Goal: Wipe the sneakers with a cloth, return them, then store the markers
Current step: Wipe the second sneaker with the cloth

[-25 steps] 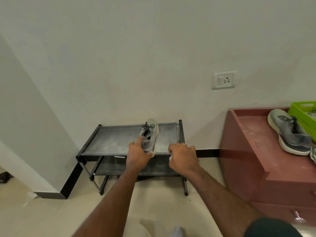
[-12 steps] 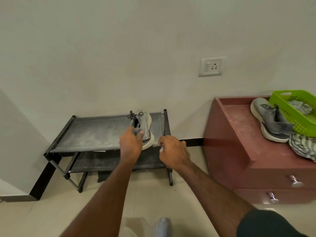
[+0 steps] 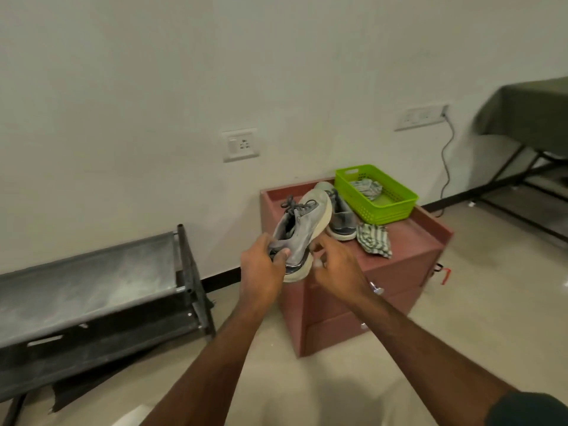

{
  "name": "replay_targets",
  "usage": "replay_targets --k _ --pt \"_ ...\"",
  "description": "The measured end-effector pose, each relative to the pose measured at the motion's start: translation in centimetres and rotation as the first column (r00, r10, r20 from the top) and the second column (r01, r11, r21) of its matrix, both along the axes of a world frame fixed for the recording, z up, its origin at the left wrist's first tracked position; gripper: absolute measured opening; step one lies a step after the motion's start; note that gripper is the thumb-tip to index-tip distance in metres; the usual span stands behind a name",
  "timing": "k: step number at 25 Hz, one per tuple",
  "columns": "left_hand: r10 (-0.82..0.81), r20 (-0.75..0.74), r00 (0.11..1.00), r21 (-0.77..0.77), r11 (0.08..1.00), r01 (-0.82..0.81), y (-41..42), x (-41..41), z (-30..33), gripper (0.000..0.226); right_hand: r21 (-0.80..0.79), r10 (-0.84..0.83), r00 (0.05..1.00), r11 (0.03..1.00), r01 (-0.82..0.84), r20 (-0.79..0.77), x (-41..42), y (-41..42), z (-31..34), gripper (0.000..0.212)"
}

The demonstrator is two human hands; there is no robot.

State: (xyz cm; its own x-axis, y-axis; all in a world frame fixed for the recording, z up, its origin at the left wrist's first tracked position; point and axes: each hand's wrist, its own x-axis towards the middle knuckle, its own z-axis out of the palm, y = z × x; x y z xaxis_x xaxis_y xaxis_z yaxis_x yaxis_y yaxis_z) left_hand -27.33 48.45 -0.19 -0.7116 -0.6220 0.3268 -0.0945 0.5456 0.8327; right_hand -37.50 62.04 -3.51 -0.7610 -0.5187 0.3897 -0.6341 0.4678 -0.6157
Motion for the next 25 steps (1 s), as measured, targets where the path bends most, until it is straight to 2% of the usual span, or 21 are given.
replay_targets --k 2,3,6,10,12,14,15,18,20,23,25 --pt "-0.027 -0.004 1.000 0.001 1.000 0.027 3.0 -2.0 -0.5 0.024 -0.060 -0.055 0.993 0.996 0.062 0.105 -1.5 3.2 -0.6 0.035" --pt "-0.023 0.002 1.000 -0.001 1.000 0.023 4.3 -2.8 -0.9 0.023 -0.092 -0.044 0.977 0.994 0.064 0.208 -2.0 4.5 -1.0 0.041" --pt "0.034 -0.003 0.999 -0.001 0.999 -0.034 7.2 -4.0 -1.7 0.013 -0.239 0.084 0.886 0.971 0.031 0.455 -3.5 5.9 -1.6 0.057" --pt "0.107 -0.037 0.994 0.014 0.994 -0.106 7.4 -4.2 -1.2 0.019 -0.422 0.219 0.771 0.904 0.070 0.597 -5.3 3.9 -1.2 0.057" --pt "0.096 -0.014 0.995 0.118 0.989 -0.094 5.7 -4.8 -1.5 0.023 -0.466 0.257 0.703 0.877 0.120 0.664 -5.7 3.2 -1.3 0.055" --pt "0.023 0.021 1.000 0.217 0.976 -0.027 3.5 -4.8 -1.6 0.022 -0.481 0.263 0.646 0.858 0.183 0.716 -6.2 3.2 -1.5 0.052" --pt "-0.031 0.045 0.998 0.216 0.976 0.020 2.4 -4.5 -1.4 0.024 -0.495 0.257 0.636 0.839 0.226 0.727 -6.5 3.6 -1.4 0.058" --pt "-0.266 0.026 0.964 0.293 0.924 0.247 -1.1 -3.2 0.0 0.021 -0.615 0.287 0.627 0.678 0.401 0.725 -8.0 5.5 -0.9 0.084" --pt "-0.402 0.019 0.915 0.267 0.884 0.383 -3.0 -1.8 1.7 0.016 -0.671 0.358 0.606 0.604 0.429 0.710 -8.8 7.1 -0.6 0.084" --pt "-0.527 0.090 0.845 0.255 0.833 0.492 -5.0 -0.9 2.1 0.012 -0.636 0.429 0.491 0.651 0.414 0.759 -8.8 8.8 -0.5 0.066" --pt "-0.513 0.115 0.851 0.233 0.846 0.479 -5.7 -1.5 1.6 0.013 -0.597 0.439 0.425 0.703 0.387 0.792 -8.7 9.6 -0.5 0.056"
